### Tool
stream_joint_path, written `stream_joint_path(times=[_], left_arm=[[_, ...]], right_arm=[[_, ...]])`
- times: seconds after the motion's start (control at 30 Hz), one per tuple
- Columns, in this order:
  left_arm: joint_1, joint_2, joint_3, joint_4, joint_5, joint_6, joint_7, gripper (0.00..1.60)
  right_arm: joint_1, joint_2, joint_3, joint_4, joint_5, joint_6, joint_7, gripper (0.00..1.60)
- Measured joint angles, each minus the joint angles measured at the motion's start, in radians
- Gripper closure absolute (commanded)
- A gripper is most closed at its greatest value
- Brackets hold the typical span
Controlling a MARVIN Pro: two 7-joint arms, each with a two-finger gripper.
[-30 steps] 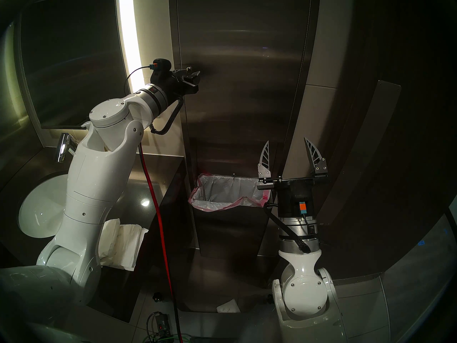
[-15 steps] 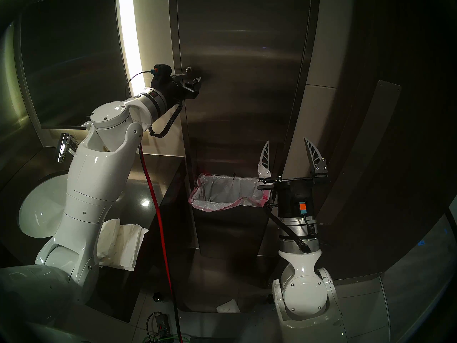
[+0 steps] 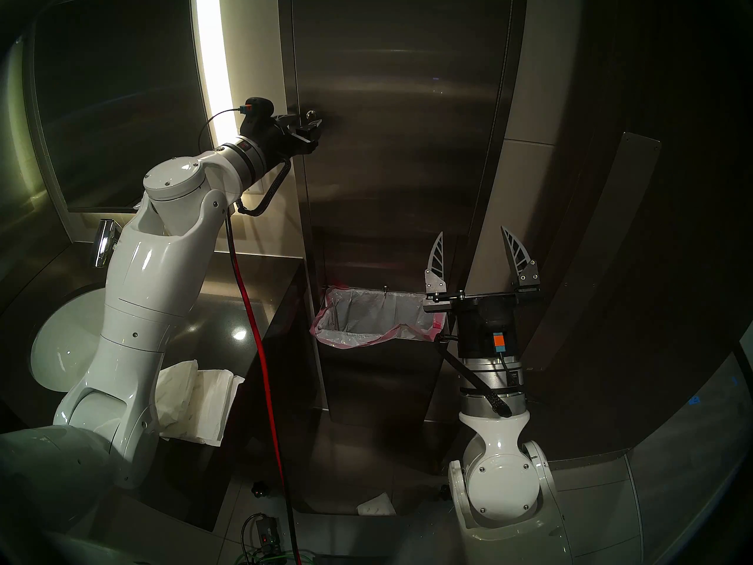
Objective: Twist key and close towel dispenser
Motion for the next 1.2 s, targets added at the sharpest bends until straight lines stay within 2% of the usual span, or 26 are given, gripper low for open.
stream_joint_path(times=[0.03,0.1,0.13,0.2,0.23,0.27,0.33,0.37,0.43,0.47,0.53,0.63,0.73,0.83,0.9,0.97,1.0,1.03,1.1,1.13,1.2], left_arm=[[0.0,-0.001,0.0,-0.003,0.0,0.0,-0.001,0.86],[0.0,-0.005,0.0,-0.012,-0.003,0.0,-0.003,1.14],[0.0,-0.007,0.0,-0.017,-0.004,0.0,-0.003,1.2],[0.002,-0.008,0.0,-0.024,-0.006,0.002,-0.004,1.45],[0.004,-0.009,0.0,-0.027,-0.007,0.002,-0.005,1.43],[0.005,-0.009,0.0,-0.03,-0.008,0.003,-0.005,1.32],[0.01,-0.009,-0.002,-0.035,-0.01,0.006,-0.006,0.97],[0.013,-0.009,-0.003,-0.038,-0.012,0.008,-0.006,0.39],[0.019,-0.009,-0.005,-0.044,-0.014,0.012,-0.008,0.07],[0.022,-0.007,-0.005,-0.048,-0.014,0.015,-0.009,0.02],[0.029,-0.004,-0.006,-0.052,-0.014,0.02,-0.011,0.01],[0.039,0.002,-0.007,-0.055,-0.014,0.024,-0.012,0.08],[0.042,0.007,-0.007,-0.055,-0.014,0.024,-0.013,0.37],[0.04,0.011,-0.007,-0.051,-0.009,0.02,-0.015,0.4],[0.037,0.013,-0.006,-0.048,-0.005,0.018,-0.017,0.48],[0.032,0.015,-0.005,-0.043,0.001,0.016,-0.02,0.47],[0.029,0.016,-0.005,-0.042,0.003,0.015,-0.02,0.38],[0.026,0.016,-0.005,-0.039,0.006,0.014,-0.022,0.36],[0.021,0.017,-0.005,-0.036,0.01,0.013,-0.025,0.38],[0.019,0.017,-0.004,-0.035,0.011,0.013,-0.026,0.44],[0.015,0.017,-0.004,-0.032,0.014,0.013,-0.03,0.85]], right_arm=[[0.0,0.0,0.0,0.0,0.0,0.0,0.0,0.0],[0.0,0.001,0.0,0.0,0.0,0.0,-0.001,0.0],[0.0,0.001,0.0,0.0,0.0,0.0,-0.001,0.0],[0.0,0.002,-0.001,0.0,0.0,0.001,-0.002,0.0],[0.0,0.002,-0.001,0.0,0.0,0.001,-0.002,0.0],[0.0,0.002,-0.001,0.0,0.0,0.001,-0.002,0.0],[0.0,0.003,-0.001,0.0,0.0,0.001,-0.003,0.0],[0.0,0.003,-0.001,0.0,0.0,0.001,-0.003,0.0],[0.0,0.004,-0.001,0.0,0.0,0.002,-0.004,0.0],[0.0,0.004,-0.002,0.0,0.0,0.002,-0.004,0.0],[0.0,0.005,-0.002,0.0,0.0,0.002,-0.004,0.0],[0.0,0.006,-0.002,0.0,0.0,0.003,-0.005,0.0],[0.0,0.006,-0.003,0.0,0.0,0.003,-0.006,0.0],[0.0,0.007,-0.003,0.0,0.0,0.003,-0.007,0.0],[0.0,0.008,-0.003,0.0,0.0,0.003,-0.008,0.0],[0.0,0.008,-0.003,0.0,0.0,0.004,-0.008,0.0],[0.0,0.009,-0.004,0.0,0.0,0.004,-0.008,0.0],[0.0,0.009,-0.004,0.0,0.0,0.004,-0.009,0.0],[0.0,0.01,-0.004,0.0,0.0,0.004,-0.009,0.0],[0.0,0.01,-0.004,0.0,0.0,0.004,-0.01,0.0],[0.0,0.01,-0.004,0.0,0.0,0.004,-0.01,0.0]])
